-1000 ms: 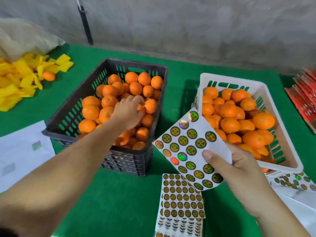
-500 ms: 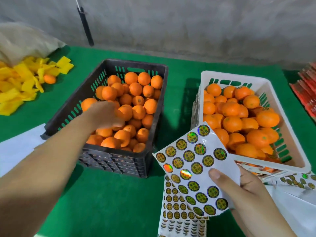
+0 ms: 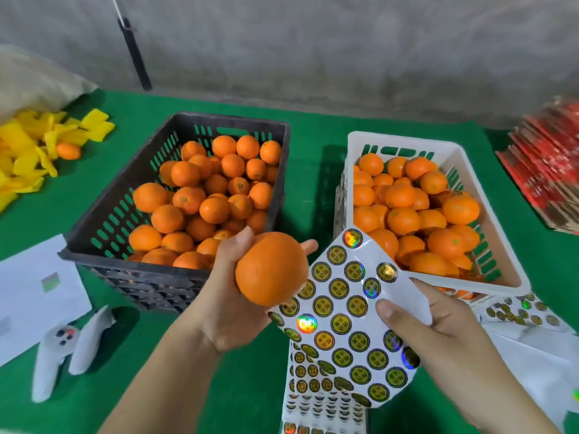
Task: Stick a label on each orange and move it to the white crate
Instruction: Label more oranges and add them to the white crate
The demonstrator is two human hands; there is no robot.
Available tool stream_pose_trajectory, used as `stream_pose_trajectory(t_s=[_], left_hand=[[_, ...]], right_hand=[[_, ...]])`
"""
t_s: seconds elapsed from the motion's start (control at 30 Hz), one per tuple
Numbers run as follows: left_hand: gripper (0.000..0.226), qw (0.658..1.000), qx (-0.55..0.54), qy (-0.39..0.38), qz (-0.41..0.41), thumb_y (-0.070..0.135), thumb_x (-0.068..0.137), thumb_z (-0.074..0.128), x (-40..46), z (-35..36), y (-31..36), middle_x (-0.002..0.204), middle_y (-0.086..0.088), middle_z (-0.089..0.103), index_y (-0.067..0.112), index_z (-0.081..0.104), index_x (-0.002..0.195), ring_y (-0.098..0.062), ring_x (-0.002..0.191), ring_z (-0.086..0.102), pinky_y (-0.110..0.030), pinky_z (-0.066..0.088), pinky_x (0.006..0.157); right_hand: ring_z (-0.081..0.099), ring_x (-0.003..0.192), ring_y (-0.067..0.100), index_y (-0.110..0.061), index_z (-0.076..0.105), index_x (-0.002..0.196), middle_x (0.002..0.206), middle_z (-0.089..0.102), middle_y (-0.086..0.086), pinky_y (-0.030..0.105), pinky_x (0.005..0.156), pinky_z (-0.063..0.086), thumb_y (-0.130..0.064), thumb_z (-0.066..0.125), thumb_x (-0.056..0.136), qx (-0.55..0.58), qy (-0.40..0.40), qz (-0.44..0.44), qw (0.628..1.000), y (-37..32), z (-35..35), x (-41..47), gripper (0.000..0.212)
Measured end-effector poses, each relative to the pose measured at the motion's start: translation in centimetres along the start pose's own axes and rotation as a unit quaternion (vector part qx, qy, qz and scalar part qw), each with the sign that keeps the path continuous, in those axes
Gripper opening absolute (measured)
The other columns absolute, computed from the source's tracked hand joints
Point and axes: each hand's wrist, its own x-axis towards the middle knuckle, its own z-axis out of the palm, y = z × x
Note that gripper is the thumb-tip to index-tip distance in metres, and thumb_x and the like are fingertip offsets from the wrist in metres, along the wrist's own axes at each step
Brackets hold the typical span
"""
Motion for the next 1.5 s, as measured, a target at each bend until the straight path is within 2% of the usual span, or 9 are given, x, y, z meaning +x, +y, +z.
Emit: stream_pose_trajectory(t_s=[0.1, 0.2, 0.27, 0.37, 0.67, 0.93, 1.07, 1.37, 1.5], left_hand=[[0.102, 0.998, 0.050, 0.023, -0.005, 0.069, 0.037, 0.096, -0.4, 0.4, -1.0, 0.117, -0.009, 0.077, 0.022, 0.072, 0.124, -0.028, 0.105, 0.076, -0.038, 0.063, 0.082], [0.080, 0.992, 0.115, 0.028, 0.048, 0.065, 0.047, 0.096, 0.0, 0.7, -2.3, 0.116, -0.016, 0.072, 0.021, 0.071, 0.108, -0.038, 0.105, 0.070, -0.063, 0.055, 0.094], [0.065, 0.982, 0.168, 0.034, 0.082, 0.057, 0.063, 0.091, -0.1, 1.4, -2.7, 0.113, -0.019, 0.067, 0.022, 0.062, 0.109, -0.041, 0.103, 0.064, -0.064, 0.049, 0.095], [0.078, 0.966, 0.232, 0.037, 0.109, 0.060, 0.067, 0.090, -0.3, 2.0, -3.4, 0.116, -0.025, 0.066, 0.032, 0.055, 0.131, -0.049, 0.099, 0.066, -0.065, 0.054, 0.089], [0.097, 0.902, 0.381, -0.111, 0.169, 0.021, 0.078, 0.082, -1.3, 2.6, -4.1, 0.142, -0.008, 0.057, 0.030, 0.027, 0.158, -0.033, 0.119, 0.065, -0.034, 0.059, 0.087], [0.083, 0.911, 0.348, -0.059, 0.213, 0.034, 0.078, 0.081, -1.0, 2.9, -4.4, 0.128, -0.002, 0.063, 0.032, 0.039, 0.151, -0.026, 0.108, 0.069, -0.032, 0.059, 0.081], [0.088, 0.946, 0.258, -0.009, 0.196, 0.065, 0.073, 0.083, -0.4, 3.8, -5.2, 0.123, -0.002, 0.067, 0.032, 0.047, 0.147, -0.025, 0.105, 0.071, -0.034, 0.058, 0.083], [0.071, 0.993, 0.015, -0.027, 0.110, 0.057, 0.089, 0.072, -0.3, 4.6, -6.5, 0.148, -0.011, 0.058, 0.024, 0.053, 0.149, -0.029, 0.136, 0.057, -0.043, 0.053, 0.101], [0.034, 0.992, 0.027, -0.096, 0.083, 0.028, 0.093, 0.061, -0.1, 3.4, -6.0, 0.096, -0.023, 0.064, -0.003, 0.065, 0.104, -0.016, 0.093, 0.061, -0.021, 0.049, 0.087]], right_hand=[[0.077, 0.102, 0.011, -0.045, 0.073, 0.125, 0.117, 0.079, -0.013, 0.026, 0.080, 0.064, -0.033, 0.069, 0.090, -0.048, 0.000, -0.029, 0.998, -0.6, -0.1, -0.4, 0.037], [0.065, 0.112, -0.008, -0.055, 0.050, 0.138, 0.125, 0.064, -0.038, 0.014, 0.075, 0.058, -0.031, 0.077, 0.085, -0.110, 0.071, -0.074, 0.989, -0.9, 0.4, -0.6, 0.064], [0.057, 0.123, -0.001, -0.053, 0.034, 0.142, 0.134, 0.050, -0.036, 0.019, 0.090, 0.050, -0.041, 0.072, 0.096, -0.259, 0.132, -0.161, 0.943, -1.2, 0.6, -0.8, 0.060], [0.052, 0.128, 0.013, -0.033, 0.057, 0.137, 0.137, 0.052, -0.015, 0.019, 0.104, 0.037, -0.042, 0.060, 0.100, -0.394, 0.143, -0.290, 0.860, -2.0, 0.5, -1.1, 0.039], [0.070, 0.083, 0.015, -0.037, 0.081, 0.095, 0.088, 0.074, -0.006, 0.020, 0.072, 0.052, -0.040, 0.074, 0.087, -0.200, 0.048, -0.176, 0.963, -3.9, 0.3, -0.5, 0.011], [0.068, 0.069, 0.007, -0.034, 0.081, 0.094, 0.079, 0.076, -0.006, 0.019, 0.068, 0.056, -0.034, 0.079, 0.088, -0.071, 0.207, -0.185, 0.958, -4.3, -0.4, -1.3, 0.007], [0.070, 0.090, 0.010, -0.032, 0.079, 0.107, 0.100, 0.072, -0.013, 0.016, 0.077, 0.052, -0.026, 0.075, 0.095, -0.218, 0.135, -0.274, 0.927, -3.4, 2.5, -2.5, 0.014], [0.041, 0.143, 0.004, -0.045, 0.036, 0.149, 0.151, 0.033, -0.023, 0.011, 0.111, 0.035, -0.053, 0.079, 0.083, -0.312, 0.041, -0.229, 0.921, -0.8, 3.7, -2.4, 0.079], [0.046, 0.136, 0.008, -0.039, 0.039, 0.148, 0.146, 0.034, -0.019, 0.021, 0.104, 0.044, -0.051, 0.079, 0.084, -0.359, -0.007, -0.264, 0.895, -0.2, 2.8, -2.1, 0.076]])
